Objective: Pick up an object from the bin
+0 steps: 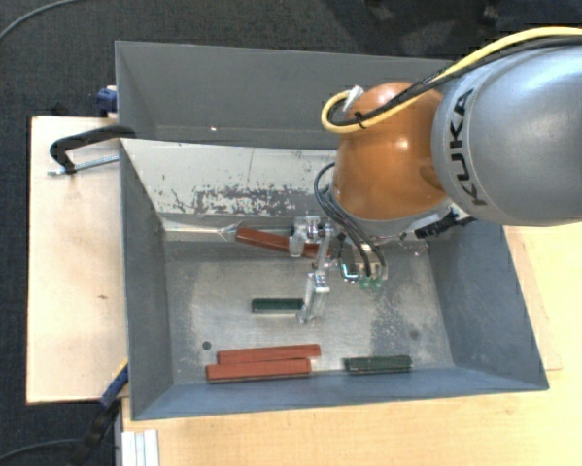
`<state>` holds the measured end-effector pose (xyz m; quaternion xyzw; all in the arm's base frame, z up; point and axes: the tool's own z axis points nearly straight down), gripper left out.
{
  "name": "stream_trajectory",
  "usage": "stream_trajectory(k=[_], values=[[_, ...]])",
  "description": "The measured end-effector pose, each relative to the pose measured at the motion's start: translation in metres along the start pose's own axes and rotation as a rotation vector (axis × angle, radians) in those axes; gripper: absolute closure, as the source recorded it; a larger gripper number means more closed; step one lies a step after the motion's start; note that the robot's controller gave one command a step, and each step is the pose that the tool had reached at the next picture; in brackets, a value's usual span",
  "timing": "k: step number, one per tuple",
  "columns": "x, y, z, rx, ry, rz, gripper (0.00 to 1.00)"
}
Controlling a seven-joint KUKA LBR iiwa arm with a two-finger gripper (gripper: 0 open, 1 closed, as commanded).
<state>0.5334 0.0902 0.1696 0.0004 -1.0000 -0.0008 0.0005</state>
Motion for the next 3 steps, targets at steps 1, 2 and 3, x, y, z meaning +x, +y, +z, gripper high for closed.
stream_trajectory(k=[1, 2, 3], values=[[0.022, -0.010, 0.090, 0.002, 0.007, -0.138, 0.00], [0.020, -0.009, 0.087, 0.000, -0.001, -0.137, 1.00], [0.040, -0.028, -0.039, 0.001, -0.014, -0.182, 1.00]])
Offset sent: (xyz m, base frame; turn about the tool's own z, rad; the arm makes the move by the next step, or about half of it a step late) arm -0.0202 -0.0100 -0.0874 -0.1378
